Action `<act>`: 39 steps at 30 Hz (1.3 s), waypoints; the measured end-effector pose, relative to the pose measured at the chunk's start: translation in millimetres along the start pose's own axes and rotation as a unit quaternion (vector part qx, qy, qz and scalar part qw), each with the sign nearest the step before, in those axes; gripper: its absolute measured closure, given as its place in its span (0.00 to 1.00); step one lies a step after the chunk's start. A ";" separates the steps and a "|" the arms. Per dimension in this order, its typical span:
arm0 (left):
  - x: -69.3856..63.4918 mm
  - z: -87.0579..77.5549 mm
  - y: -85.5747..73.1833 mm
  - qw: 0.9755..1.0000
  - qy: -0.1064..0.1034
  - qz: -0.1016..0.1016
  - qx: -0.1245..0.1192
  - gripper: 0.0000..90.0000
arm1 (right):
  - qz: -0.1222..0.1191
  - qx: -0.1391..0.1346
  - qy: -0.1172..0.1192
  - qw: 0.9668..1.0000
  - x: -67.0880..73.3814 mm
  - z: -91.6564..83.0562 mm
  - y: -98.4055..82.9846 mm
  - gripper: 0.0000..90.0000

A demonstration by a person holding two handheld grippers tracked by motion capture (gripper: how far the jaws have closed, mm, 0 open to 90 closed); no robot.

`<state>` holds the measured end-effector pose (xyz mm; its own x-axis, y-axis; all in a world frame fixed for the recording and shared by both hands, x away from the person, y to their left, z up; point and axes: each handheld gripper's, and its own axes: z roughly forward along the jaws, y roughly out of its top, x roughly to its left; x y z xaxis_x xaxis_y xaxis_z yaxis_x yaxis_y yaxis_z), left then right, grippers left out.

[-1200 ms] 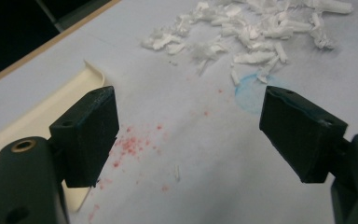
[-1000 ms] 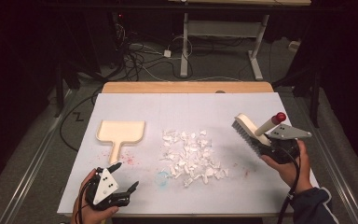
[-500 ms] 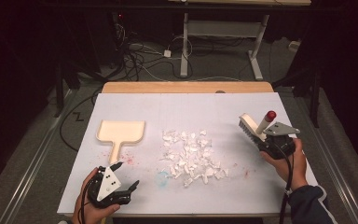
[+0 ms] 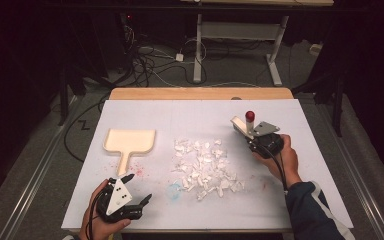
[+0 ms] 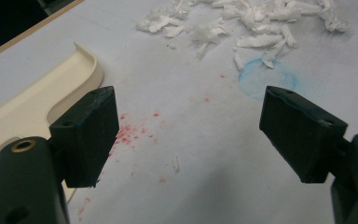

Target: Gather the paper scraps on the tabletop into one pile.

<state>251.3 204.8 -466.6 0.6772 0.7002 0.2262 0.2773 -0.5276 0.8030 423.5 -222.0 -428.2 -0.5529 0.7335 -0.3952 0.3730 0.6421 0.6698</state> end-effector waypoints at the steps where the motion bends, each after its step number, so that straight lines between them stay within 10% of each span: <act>1: 0.0 0.0 -0.3 1.000 0.000 -0.003 -0.001 0.21 | -0.005 0.003 0.001 1.000 1.4 3.6 3.5 0.76; 18: 0.2 2.3 -0.5 1.000 -0.004 -0.004 0.003 0.21 | -0.080 -0.016 0.082 0.993 55.1 17.8 29.2 0.75; 33: -2.0 1.3 -0.1 1.000 -0.008 0.001 0.006 0.21 | -0.111 -0.063 0.171 0.977 80.3 -28.8 15.0 0.76; 39: -3.2 1.3 0.3 1.000 -0.010 -0.005 0.009 0.21 | -0.107 -0.080 0.167 0.977 73.4 -48.9 16.6 0.76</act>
<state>250.0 201.7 -467.7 0.6886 0.6949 0.2072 0.2957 -0.5301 0.7947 352.7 -168.4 -415.3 -0.8283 0.4548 -0.3271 0.1161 0.7106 0.6939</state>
